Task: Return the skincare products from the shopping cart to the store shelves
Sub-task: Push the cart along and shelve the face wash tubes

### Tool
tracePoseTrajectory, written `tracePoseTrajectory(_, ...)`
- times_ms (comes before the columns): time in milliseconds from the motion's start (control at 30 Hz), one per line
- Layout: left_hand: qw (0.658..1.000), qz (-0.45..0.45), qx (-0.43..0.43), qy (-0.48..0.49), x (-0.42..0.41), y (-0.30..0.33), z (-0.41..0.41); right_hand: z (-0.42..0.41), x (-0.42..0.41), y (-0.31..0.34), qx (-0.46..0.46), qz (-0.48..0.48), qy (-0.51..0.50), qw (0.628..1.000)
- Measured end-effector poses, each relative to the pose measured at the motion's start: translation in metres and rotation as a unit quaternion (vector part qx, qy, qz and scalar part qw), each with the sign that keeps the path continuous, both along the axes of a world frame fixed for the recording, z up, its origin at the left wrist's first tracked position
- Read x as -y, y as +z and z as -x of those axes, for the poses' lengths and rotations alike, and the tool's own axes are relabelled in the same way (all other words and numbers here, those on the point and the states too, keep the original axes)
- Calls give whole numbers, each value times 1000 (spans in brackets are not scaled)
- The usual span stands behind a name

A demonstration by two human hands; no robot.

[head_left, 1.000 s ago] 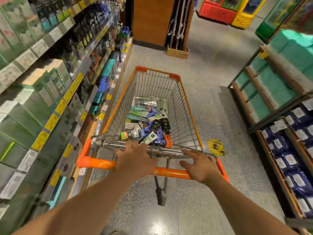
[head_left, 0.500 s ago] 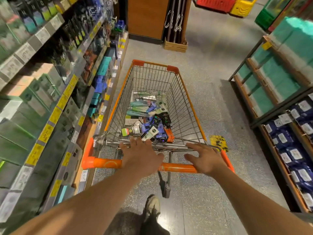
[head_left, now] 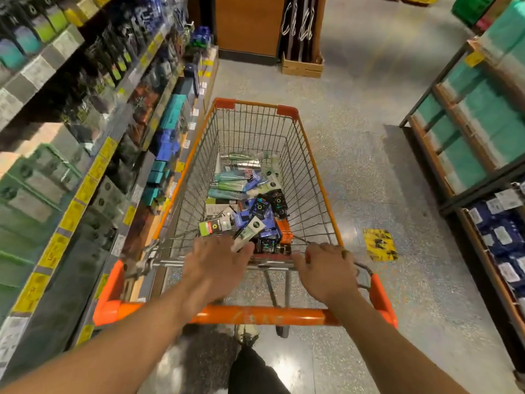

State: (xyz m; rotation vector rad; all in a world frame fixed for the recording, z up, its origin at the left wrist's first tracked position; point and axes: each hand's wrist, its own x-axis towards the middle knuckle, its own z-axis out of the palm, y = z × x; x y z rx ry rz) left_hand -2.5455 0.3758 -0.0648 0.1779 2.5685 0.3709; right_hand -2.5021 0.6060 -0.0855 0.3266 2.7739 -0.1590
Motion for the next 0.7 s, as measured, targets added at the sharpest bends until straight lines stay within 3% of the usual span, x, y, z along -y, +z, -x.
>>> tracePoseTrajectory(167, 997, 28, 70, 27, -9, -8, 44, 43, 0, -15, 54, 53, -23, 997)
tracePoseTrajectory(333, 981, -58, 133, 129, -20, -12, 97, 120, 5, -29, 86, 176, -63, 979)
tracePoseTrajectory(567, 953, -104, 172, 228, -25, -44, 177, 226, 23, -122, 68, 317, -170, 931)
tracePoseTrajectory(700, 961, -94, 164, 200, -14, -98, 218, 283, 34, -190, 60, 349, -211, 911)
